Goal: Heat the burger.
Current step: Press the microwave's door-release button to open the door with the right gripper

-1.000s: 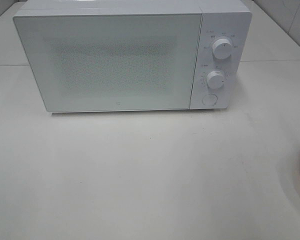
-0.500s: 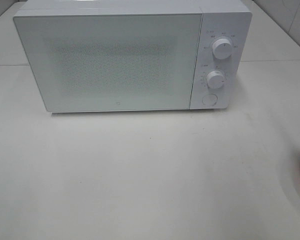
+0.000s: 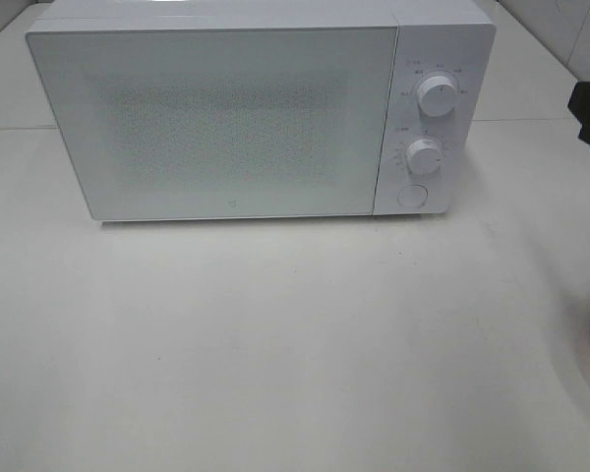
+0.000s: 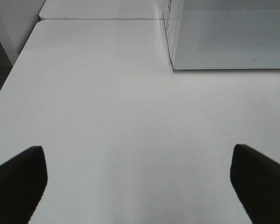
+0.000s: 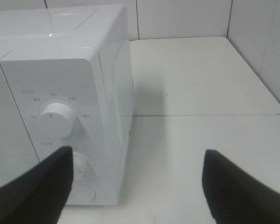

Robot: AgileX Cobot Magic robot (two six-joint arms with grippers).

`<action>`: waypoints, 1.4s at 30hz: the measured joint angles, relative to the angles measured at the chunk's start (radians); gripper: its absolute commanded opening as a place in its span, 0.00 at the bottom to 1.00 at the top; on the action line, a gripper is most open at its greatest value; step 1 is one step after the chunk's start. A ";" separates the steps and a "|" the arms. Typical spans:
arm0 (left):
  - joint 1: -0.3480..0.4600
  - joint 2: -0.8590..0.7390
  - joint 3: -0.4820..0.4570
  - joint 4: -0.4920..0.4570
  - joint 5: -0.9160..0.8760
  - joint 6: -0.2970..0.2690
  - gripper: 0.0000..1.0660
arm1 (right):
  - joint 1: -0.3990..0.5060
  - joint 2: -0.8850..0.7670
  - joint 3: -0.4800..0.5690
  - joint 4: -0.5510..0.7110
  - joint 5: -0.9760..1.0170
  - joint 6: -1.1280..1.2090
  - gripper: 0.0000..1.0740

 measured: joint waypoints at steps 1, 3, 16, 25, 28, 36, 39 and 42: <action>0.000 0.000 0.000 0.000 0.000 0.000 0.94 | 0.019 0.029 0.011 0.016 -0.038 -0.030 0.68; 0.000 0.000 0.000 0.000 0.000 0.000 0.94 | 0.036 0.045 0.016 0.030 -0.054 -0.053 0.68; 0.000 0.000 0.000 0.000 0.000 0.001 0.94 | 0.295 0.274 0.027 0.427 -0.268 -0.409 0.68; 0.000 0.000 0.000 0.000 0.000 0.001 0.94 | 0.508 0.444 0.025 0.731 -0.537 -0.478 0.68; 0.000 0.000 0.000 0.000 0.000 0.001 0.94 | 0.568 0.488 0.025 0.767 -0.593 -0.478 0.68; 0.000 0.000 0.000 0.000 0.000 0.001 0.94 | 0.659 0.580 0.024 0.782 -0.643 -0.431 0.68; 0.000 0.000 0.000 0.000 0.000 0.001 0.94 | 0.669 0.602 0.024 0.784 -0.647 -0.388 0.68; 0.000 0.000 0.000 0.000 0.000 0.001 0.94 | 0.671 0.622 0.023 0.784 -0.650 -0.345 0.68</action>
